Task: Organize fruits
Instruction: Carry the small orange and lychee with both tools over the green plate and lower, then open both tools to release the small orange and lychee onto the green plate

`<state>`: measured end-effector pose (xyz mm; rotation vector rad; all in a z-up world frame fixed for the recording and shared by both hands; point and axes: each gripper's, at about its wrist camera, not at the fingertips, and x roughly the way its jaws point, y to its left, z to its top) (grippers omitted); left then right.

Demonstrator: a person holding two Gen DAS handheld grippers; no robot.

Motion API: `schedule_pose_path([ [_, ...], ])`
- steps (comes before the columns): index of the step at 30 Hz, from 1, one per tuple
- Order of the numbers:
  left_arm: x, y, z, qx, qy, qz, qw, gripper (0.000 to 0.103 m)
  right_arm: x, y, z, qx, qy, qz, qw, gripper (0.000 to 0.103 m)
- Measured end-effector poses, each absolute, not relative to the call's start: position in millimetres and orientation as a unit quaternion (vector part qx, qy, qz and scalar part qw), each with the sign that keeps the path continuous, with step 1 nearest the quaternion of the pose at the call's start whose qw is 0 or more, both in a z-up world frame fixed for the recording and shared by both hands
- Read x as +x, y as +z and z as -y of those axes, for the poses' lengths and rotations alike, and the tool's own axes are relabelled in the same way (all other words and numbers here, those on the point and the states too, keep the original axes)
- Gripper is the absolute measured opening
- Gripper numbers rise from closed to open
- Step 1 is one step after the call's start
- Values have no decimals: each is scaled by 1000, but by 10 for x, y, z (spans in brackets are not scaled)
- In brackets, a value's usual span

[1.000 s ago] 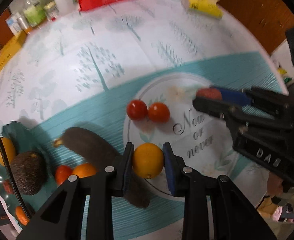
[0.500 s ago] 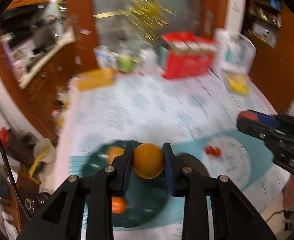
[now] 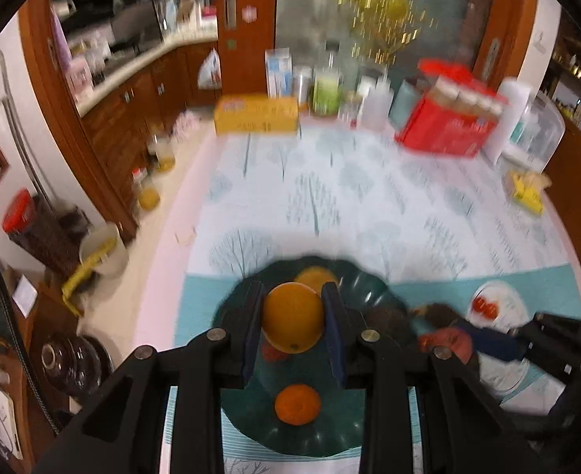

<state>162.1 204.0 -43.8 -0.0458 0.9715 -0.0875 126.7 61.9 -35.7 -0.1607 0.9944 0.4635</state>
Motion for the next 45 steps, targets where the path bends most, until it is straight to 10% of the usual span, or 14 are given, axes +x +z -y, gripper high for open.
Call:
schedule_pose_path([
  [12, 1892, -1613, -1851, 0, -56, -585, 809, 31, 1283, -1269, -968, -135, 230, -555, 788, 32],
  [14, 1884, -1636, -1836, 1, -61, -583, 810, 46, 1295, -1261, -944, -125, 226, -555, 790, 41],
  [16, 1866, -1623, -1808, 2, -72, -582, 810, 89, 1315, -1222, -888, -113, 226, -547, 798, 52],
  [45, 1600, -428, -1259, -8, -99, -507, 856, 90, 798, -146, -150, -92, 180, -403, 892, 60],
])
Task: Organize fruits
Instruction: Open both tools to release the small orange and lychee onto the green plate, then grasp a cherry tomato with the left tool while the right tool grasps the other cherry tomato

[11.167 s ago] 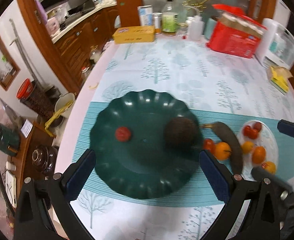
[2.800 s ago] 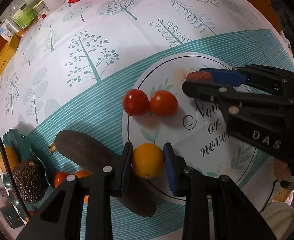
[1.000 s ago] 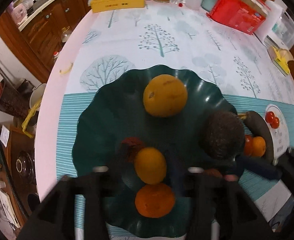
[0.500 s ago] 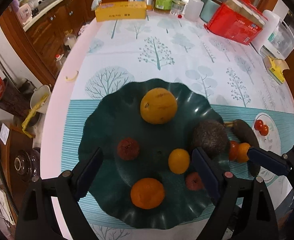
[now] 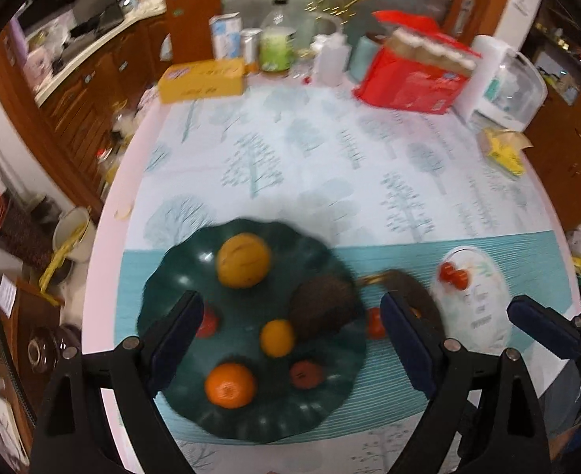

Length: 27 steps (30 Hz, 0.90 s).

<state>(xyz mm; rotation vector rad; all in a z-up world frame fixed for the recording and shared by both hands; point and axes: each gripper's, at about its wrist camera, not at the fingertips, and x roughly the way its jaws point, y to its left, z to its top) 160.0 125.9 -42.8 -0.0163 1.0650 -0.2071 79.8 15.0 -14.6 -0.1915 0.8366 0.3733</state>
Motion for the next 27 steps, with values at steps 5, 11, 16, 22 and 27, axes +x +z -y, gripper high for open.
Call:
schedule_pose_path([
  [5, 1599, -107, -864, 11, -129, -476, 870, 90, 680, 131, 236, -79, 137, -389, 907, 60],
  [11, 1517, 216, -533, 11, -158, -443, 882, 98, 558, 384, 725, -43, 97, -372, 922, 64],
  [16, 1433, 485, -302, 26, -177, -408, 895, 102, 492, 605, 1122, -28, 51, -340, 939, 65],
  [22, 1391, 672, -7, 22, -194, -386, 902, 102, 499, 780, 1632, -6, 10, -323, 946, 68],
  [27, 1398, 645, 163, 35, -193, -383, 903, 102, 644, 726, 1952, 4, -9, -346, 938, 69],
])
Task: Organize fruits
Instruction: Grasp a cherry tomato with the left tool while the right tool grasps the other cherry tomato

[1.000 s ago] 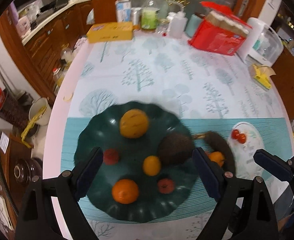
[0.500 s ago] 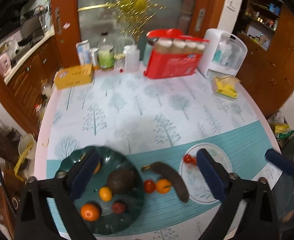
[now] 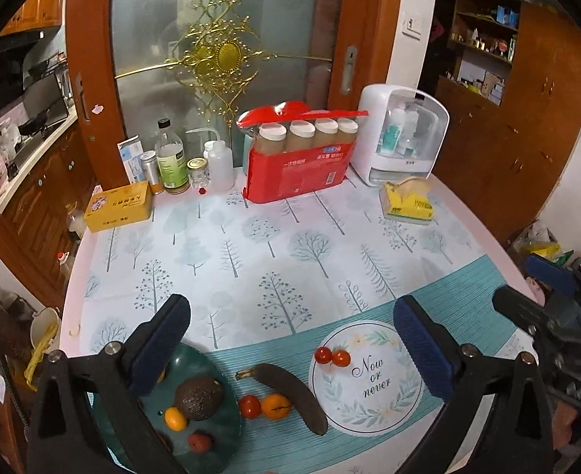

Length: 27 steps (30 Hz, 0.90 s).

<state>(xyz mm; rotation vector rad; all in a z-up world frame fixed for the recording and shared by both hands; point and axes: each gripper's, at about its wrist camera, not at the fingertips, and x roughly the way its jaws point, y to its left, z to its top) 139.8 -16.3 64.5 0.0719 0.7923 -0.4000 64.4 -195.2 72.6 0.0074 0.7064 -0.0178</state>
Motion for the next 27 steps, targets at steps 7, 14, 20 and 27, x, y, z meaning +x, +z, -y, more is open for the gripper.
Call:
schedule_pose_path([
  [7, 1543, 263, 199, 37, -191, -429, 882, 102, 993, 293, 2237, 43, 14, -395, 917, 69],
  [14, 1745, -269, 408, 87, -189, -469, 858, 98, 1248, -227, 2133, 3, 49, -425, 904, 68],
  [20, 1880, -853, 764, 190, -250, -492, 812, 98, 1359, -771, 2035, -26, 94, -456, 885, 64],
  [27, 2052, -1381, 959, 226, -302, -533, 757, 83, 1428, -1339, 1922, -49, 145, -491, 858, 50],
])
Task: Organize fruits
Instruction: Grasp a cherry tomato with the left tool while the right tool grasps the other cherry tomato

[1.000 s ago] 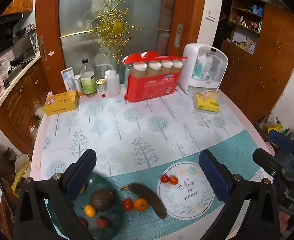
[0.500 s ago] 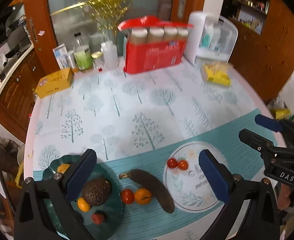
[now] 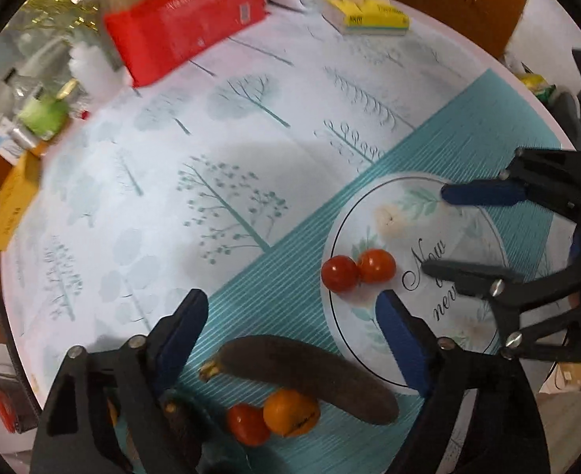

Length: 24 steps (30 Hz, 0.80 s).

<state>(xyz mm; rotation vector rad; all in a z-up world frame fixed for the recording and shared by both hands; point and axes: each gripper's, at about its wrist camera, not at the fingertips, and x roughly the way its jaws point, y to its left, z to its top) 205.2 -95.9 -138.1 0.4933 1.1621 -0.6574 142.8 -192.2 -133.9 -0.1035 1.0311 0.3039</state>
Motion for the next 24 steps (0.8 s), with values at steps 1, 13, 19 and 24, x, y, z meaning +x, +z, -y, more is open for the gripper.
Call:
schedule_pose_path([
  [1, 2099, -1438, 974, 221, -308, -542, 750, 79, 1438, -1413, 1896, -54, 151, -495, 854, 49],
  [13, 2288, -1759, 992, 185, -331, -590, 713, 70, 1602, -1819, 1753, -47, 184, -519, 834, 41],
  [19, 2314, -1785, 1061, 175, -339, -596, 706, 63, 1646, -1864, 1741, -34, 200, -521, 829, 25],
  [24, 2340, -1835, 1137, 169, -341, -602, 702, 55, 1607, -1835, 1859, -35, 182, -518, 835, 25],
])
